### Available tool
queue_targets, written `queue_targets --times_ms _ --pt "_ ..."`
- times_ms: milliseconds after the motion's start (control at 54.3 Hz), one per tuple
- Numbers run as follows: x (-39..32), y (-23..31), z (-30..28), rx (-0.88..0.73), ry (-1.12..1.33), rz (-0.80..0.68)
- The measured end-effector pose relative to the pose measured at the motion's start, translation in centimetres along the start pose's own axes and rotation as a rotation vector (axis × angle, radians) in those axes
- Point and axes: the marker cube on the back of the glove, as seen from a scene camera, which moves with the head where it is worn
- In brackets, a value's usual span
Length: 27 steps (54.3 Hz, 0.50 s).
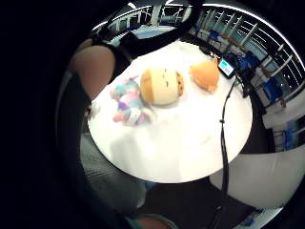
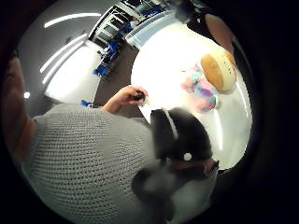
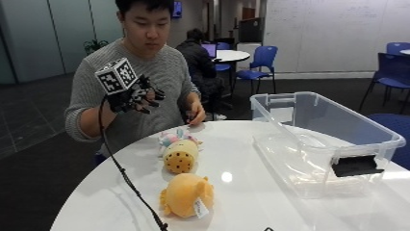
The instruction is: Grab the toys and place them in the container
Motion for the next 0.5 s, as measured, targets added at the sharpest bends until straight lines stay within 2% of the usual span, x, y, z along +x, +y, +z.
queue_targets --times_ms 331,497 --pt "1.6 -1.8 0.6 -0.045 0.039 0.059" --pt "8.1 -7.6 -0.4 -0.030 0.113 0.208"
